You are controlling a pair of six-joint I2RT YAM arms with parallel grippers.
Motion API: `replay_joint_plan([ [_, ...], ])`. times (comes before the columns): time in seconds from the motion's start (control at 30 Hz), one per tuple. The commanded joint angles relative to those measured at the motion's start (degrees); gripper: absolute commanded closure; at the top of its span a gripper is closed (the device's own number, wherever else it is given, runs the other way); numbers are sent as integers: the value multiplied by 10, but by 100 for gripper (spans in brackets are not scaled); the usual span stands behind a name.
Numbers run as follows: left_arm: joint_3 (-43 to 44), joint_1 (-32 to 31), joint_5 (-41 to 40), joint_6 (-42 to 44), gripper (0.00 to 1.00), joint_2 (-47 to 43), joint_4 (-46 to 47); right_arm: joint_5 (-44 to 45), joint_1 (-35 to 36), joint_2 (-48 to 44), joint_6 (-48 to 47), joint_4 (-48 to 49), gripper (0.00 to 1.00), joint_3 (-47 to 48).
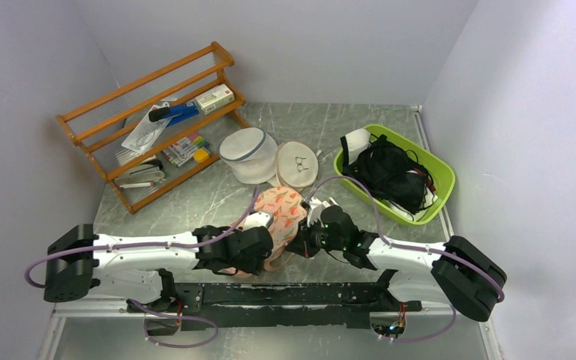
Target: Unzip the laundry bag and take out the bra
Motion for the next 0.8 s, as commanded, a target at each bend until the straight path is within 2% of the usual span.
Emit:
replay_joint_plan([
  [0.0, 12, -3, 19, 31, 32, -47, 20, -25, 17, -12, 16, 55, 100, -8],
  [0.03, 16, -2, 25, 38, 27, -51, 31, -27, 19, -13, 19, 61, 100, -9],
  [0.17, 52, -3, 24, 60, 26, -29, 42, -32, 27, -14, 22, 65, 100, -3],
  [0.4, 119, -3, -20, 73, 40, 73, 5, -24, 34, -27, 21, 49, 100, 4],
  [0.5, 121, -3, -31, 73, 47, 92, 7, -21, 36, -39, 25, 48, 100, 0],
  [0.7, 122, -3, -42, 65, 50, 122, 4, -18, 39, -52, 31, 49, 100, -7],
  [0.77, 123, -3, -48, 60, 56, 129, -1, -18, 39, -50, 30, 50, 100, -7],
])
